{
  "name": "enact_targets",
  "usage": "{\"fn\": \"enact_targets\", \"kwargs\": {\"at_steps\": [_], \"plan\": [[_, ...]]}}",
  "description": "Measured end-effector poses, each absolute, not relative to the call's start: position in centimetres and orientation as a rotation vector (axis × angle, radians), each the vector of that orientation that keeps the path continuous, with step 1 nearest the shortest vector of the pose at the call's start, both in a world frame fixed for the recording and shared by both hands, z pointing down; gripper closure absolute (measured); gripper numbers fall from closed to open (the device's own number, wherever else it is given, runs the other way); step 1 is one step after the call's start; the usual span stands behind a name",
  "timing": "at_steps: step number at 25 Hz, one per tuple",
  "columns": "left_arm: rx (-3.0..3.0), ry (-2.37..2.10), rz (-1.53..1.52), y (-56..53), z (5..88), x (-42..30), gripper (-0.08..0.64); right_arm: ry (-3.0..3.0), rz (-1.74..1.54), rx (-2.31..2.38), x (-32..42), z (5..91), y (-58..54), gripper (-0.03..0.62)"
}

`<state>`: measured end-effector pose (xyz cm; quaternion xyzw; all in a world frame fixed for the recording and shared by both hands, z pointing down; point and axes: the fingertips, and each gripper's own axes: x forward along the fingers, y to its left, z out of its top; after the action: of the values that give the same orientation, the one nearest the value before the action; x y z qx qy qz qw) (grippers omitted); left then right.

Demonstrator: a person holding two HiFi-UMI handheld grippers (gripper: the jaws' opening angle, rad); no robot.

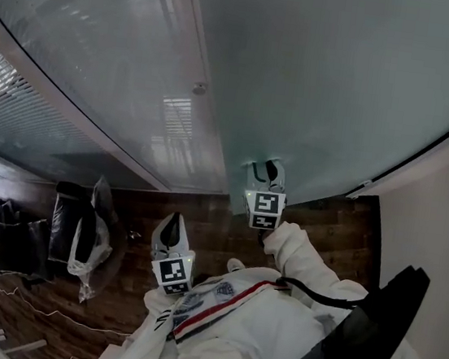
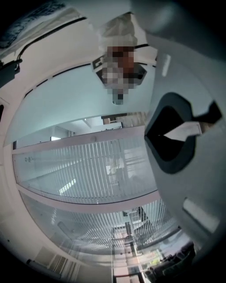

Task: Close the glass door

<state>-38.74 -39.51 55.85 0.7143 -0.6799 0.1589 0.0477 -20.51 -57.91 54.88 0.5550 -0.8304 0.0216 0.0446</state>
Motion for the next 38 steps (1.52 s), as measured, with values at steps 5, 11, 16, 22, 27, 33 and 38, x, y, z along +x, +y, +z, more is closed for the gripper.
{"fn": "enact_targets", "kwargs": {"at_steps": [5,11,16,22,27,33,38], "plan": [[2.157,-2.102,0.497,-40.9,55.6,-40.7,0.558,-2.522,0.079,1.712,-20.9,54.8,-59.2,0.466],[2.226,-2.041,0.494,-43.7,55.9,-41.5,0.558,-2.49,0.059,1.77,-21.3,54.8,-60.8,0.465],[2.321,-1.965,0.461,-47.4,55.3,-41.9,0.558,-2.436,0.07,1.805,-20.3,56.6,-61.9,0.465],[2.419,-1.856,0.456,-51.1,55.5,-42.5,0.558,-2.377,0.072,1.88,-19.9,56.5,-63.0,0.465],[2.497,-1.755,0.458,-53.0,56.1,-43.1,0.558,-2.331,0.07,1.931,-20.4,56.6,-63.8,0.466],[2.582,-1.665,0.438,-54.4,56.3,-43.8,0.558,-2.29,0.09,1.947,-21.1,57.1,-64.4,0.466],[2.615,-1.598,0.447,-56.0,56.4,-43.7,0.558,-2.267,0.086,1.977,-20.2,56.7,-66.2,0.465]]}}
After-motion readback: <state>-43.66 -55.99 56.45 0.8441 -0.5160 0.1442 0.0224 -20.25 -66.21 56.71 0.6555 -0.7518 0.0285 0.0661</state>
